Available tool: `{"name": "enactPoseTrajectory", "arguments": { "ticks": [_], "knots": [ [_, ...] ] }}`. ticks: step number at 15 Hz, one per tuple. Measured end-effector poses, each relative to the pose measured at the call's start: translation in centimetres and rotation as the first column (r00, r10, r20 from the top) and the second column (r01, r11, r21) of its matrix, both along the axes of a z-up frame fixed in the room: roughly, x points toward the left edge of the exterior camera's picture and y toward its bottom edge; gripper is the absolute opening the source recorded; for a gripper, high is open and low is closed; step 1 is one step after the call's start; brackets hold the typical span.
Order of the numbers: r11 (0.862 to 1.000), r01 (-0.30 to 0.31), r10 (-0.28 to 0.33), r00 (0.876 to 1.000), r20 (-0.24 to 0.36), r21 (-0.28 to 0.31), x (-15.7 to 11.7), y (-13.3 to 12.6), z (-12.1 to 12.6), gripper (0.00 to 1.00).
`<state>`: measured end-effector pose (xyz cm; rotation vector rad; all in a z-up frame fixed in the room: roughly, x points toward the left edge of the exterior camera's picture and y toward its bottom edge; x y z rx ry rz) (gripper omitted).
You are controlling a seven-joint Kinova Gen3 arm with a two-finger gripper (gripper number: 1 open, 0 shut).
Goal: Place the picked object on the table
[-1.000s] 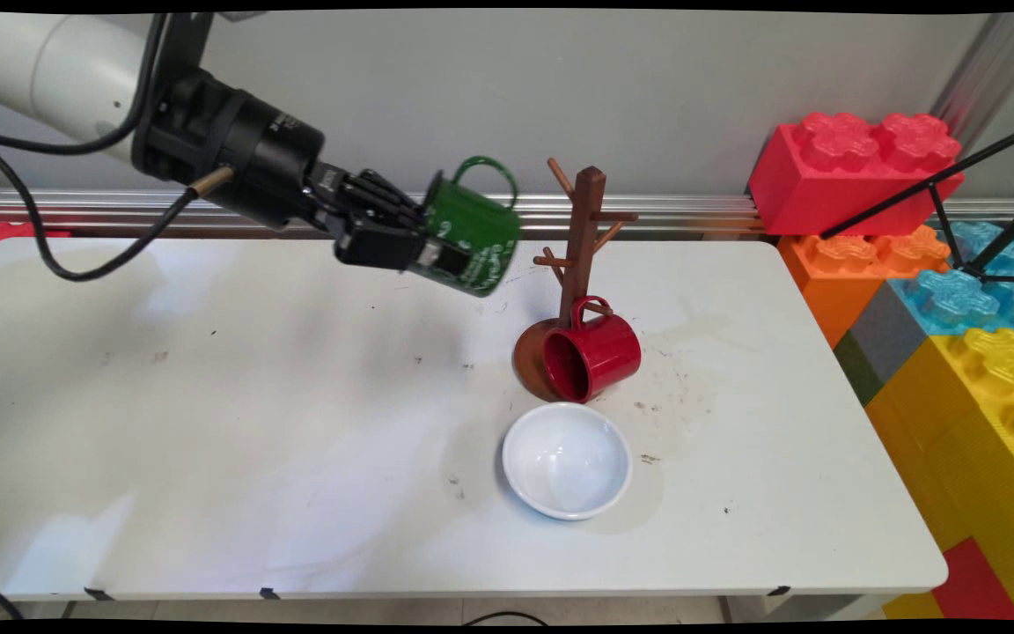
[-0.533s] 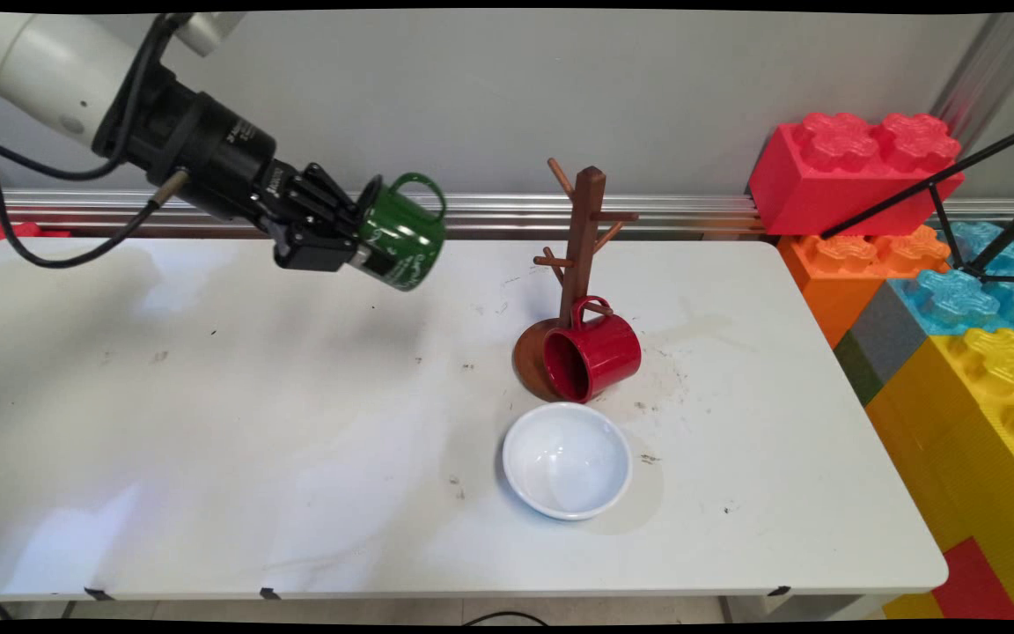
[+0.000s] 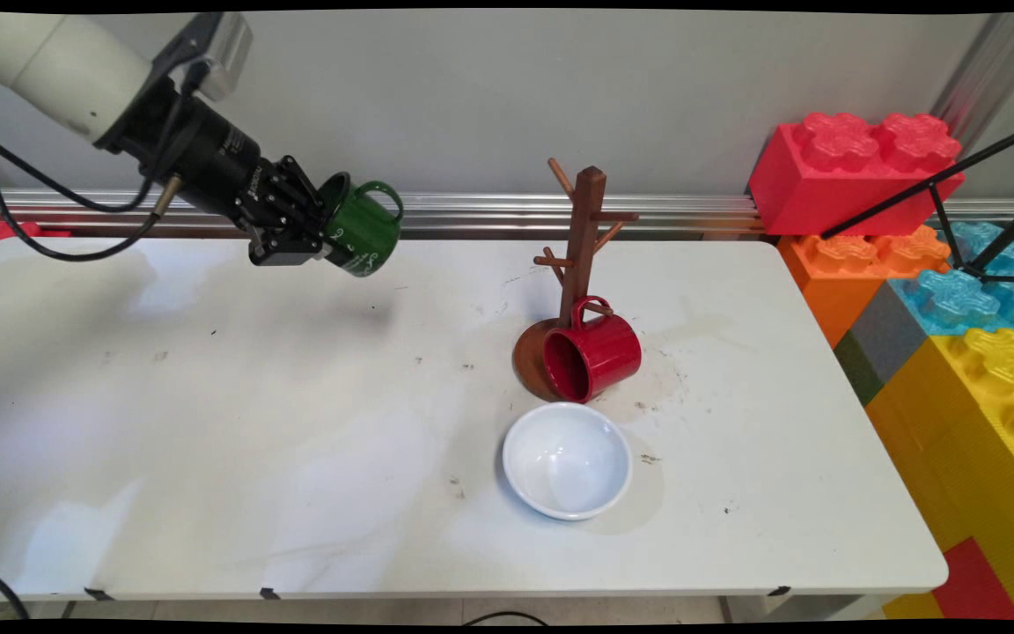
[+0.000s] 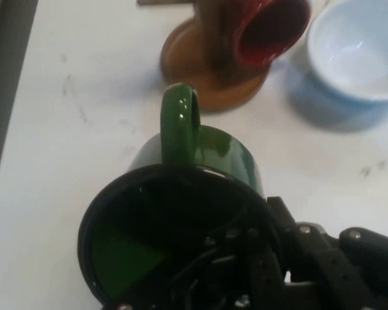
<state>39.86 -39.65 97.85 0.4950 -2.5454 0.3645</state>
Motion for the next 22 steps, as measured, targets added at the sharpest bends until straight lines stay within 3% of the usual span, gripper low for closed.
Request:
{"name": "enactPoseTrajectory", "arguments": {
  "ticks": [7,12,22],
  "knots": [
    [1.0,-0.001,0.002,0.984,0.177,-0.01,-0.7,-1.7,-1.9,0.0],
    [1.0,0.014,-0.021,0.956,0.293,0.024,-2.0,-2.7,-4.3,0.0],
    [0.992,0.053,-0.092,0.921,0.378,0.112,-6.4,-4.1,-9.0,0.0]
  ]
}}
